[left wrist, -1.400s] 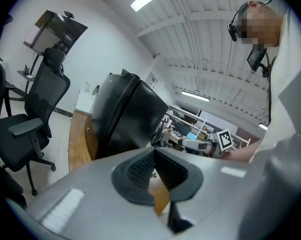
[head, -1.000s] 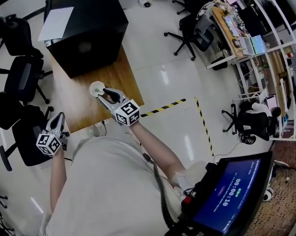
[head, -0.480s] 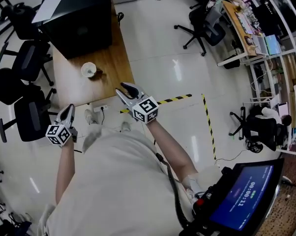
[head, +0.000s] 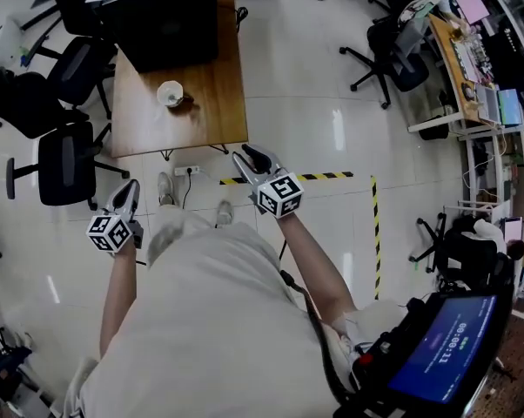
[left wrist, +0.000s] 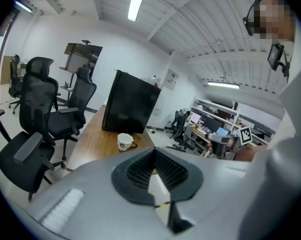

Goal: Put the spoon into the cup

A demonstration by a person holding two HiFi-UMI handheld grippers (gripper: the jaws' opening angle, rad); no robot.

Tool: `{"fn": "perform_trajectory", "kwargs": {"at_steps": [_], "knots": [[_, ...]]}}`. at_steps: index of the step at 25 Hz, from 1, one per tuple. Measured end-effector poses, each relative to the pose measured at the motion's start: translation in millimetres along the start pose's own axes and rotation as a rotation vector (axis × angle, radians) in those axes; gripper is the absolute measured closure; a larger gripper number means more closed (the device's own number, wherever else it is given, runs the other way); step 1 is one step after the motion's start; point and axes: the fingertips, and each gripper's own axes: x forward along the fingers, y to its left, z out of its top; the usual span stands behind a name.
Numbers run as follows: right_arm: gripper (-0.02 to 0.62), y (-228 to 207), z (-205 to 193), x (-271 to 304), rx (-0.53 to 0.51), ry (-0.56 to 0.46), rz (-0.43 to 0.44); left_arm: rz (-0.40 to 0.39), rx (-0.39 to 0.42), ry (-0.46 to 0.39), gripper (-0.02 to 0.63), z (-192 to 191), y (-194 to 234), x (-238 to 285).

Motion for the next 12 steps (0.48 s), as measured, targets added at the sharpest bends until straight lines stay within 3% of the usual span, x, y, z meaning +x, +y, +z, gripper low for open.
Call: {"fn": "perform_trajectory", "kwargs": {"at_steps": [12], "knots": [[0.482,13.0,-15.1,-0.7,0.029,-0.008,0.023,0.059,-0.025,-0.024,0.604,-7.4,4.3,-31.3]]}}
